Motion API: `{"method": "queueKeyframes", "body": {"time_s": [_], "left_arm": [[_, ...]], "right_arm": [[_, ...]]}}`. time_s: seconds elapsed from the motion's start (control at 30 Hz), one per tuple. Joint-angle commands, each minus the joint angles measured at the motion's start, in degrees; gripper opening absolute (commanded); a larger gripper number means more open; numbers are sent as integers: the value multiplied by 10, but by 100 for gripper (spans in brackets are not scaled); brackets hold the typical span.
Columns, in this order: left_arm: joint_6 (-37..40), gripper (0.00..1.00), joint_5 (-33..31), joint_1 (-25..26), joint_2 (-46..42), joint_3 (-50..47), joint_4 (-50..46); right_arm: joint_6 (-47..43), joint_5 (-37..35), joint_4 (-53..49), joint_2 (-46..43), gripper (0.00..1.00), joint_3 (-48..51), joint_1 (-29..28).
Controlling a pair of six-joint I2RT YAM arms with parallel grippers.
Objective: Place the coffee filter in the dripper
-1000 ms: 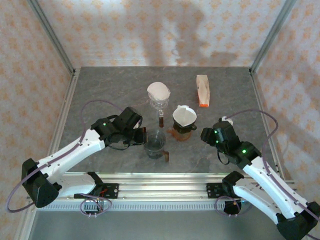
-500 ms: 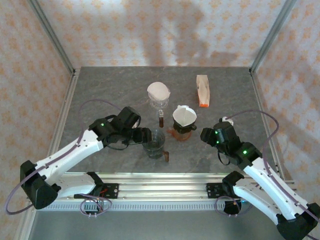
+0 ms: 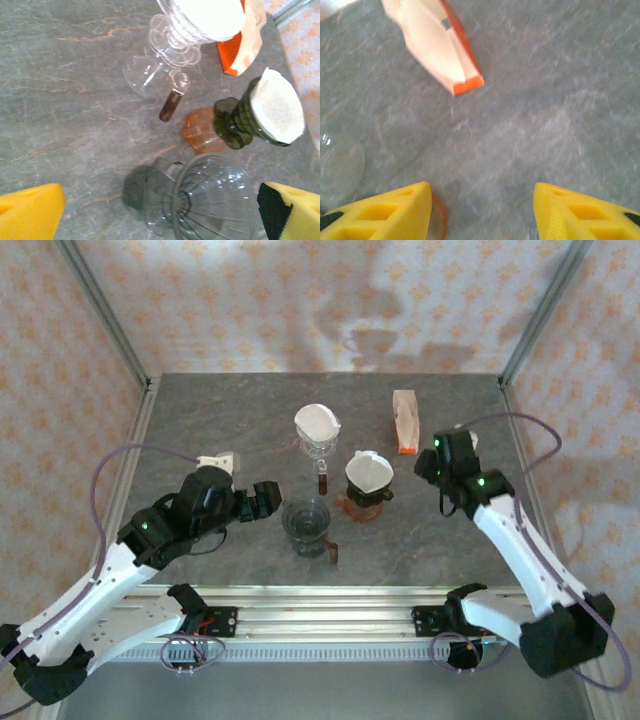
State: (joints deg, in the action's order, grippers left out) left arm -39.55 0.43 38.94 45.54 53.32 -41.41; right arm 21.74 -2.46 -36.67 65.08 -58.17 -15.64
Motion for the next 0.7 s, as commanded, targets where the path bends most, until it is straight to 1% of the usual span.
{"method": "queueKeyframes", "body": {"time_s": [0.0, 0.07, 0.17, 0.3, 0.4, 0.5, 0.67], "left_arm": [[-2, 100, -45, -3, -18, -42, 44], [-1, 100, -41, -3, -18, -55, 44], [-2, 100, -41, -3, -14, -70, 42], [-8, 100, -37, -3, -12, -92, 56], [-10, 100, -35, -4, -8, -101, 59], [-11, 100, -34, -5, -3, -108, 60], [-11, 100, -31, -12, 11, -111, 61]], "right_arm": [[-61, -2, 19, 98, 48, -68, 15], [-78, -8, 16, 163, 46, -113, 22], [-106, -13, 17, 248, 45, -173, 31], [-138, -44, -17, 358, 44, -278, 33], [-153, -49, -35, 410, 40, -338, 34], [-166, -61, -43, 443, 37, -377, 33], [-171, -48, -57, 494, 32, -433, 33]]}}
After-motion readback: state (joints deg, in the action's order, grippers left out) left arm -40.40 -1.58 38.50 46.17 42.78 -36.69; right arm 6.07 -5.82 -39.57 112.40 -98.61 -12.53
